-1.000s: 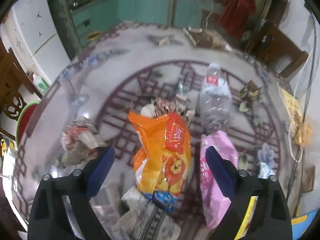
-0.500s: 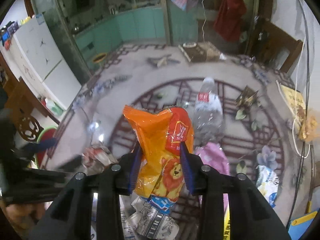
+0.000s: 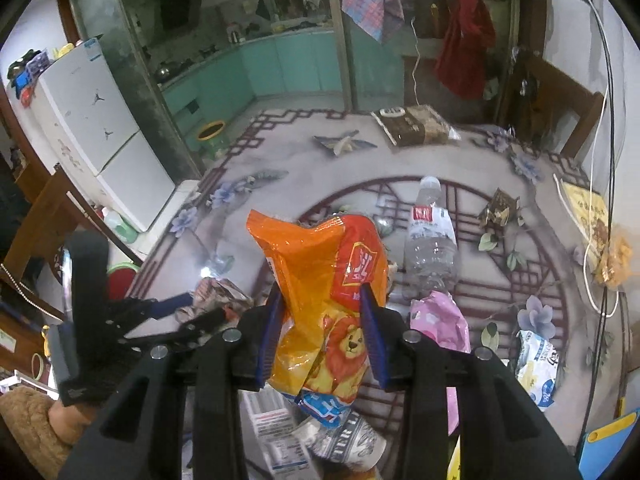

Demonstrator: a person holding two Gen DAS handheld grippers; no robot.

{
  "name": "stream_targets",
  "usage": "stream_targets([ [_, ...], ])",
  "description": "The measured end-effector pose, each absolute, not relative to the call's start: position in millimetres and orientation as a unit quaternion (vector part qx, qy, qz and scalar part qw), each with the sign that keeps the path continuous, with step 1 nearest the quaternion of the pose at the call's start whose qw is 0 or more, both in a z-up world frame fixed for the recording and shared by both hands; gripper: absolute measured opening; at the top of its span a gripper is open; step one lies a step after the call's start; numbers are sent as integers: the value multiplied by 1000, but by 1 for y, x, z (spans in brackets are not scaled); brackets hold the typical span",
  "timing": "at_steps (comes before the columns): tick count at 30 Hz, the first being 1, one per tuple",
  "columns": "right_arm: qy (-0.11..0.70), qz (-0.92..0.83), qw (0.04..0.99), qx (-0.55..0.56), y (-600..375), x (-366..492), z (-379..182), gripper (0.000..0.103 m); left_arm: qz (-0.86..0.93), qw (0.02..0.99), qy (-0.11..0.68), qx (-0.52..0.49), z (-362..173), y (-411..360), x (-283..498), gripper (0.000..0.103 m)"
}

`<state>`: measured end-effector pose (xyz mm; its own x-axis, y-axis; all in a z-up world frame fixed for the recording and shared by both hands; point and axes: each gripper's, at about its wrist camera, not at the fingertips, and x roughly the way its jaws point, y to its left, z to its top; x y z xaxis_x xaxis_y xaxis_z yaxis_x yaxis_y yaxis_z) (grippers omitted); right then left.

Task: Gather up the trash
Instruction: 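Grasp the orange snack bag with the right tool while the left tool grasps crumpled paper, then carry both items over the red bucket and open both tools to drop them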

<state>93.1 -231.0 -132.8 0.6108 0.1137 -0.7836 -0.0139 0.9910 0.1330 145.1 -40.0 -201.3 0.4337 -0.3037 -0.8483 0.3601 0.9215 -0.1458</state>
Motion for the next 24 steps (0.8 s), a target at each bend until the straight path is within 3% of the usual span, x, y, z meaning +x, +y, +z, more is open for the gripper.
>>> stream_targets([
  [13, 393, 103, 913, 35, -157, 65, -87, 37, -84, 903, 421, -20, -105, 72, 89, 47],
  [24, 403, 138, 904, 32, -46, 76, -95, 37, -49, 909, 414, -28, -101, 185, 89, 48],
])
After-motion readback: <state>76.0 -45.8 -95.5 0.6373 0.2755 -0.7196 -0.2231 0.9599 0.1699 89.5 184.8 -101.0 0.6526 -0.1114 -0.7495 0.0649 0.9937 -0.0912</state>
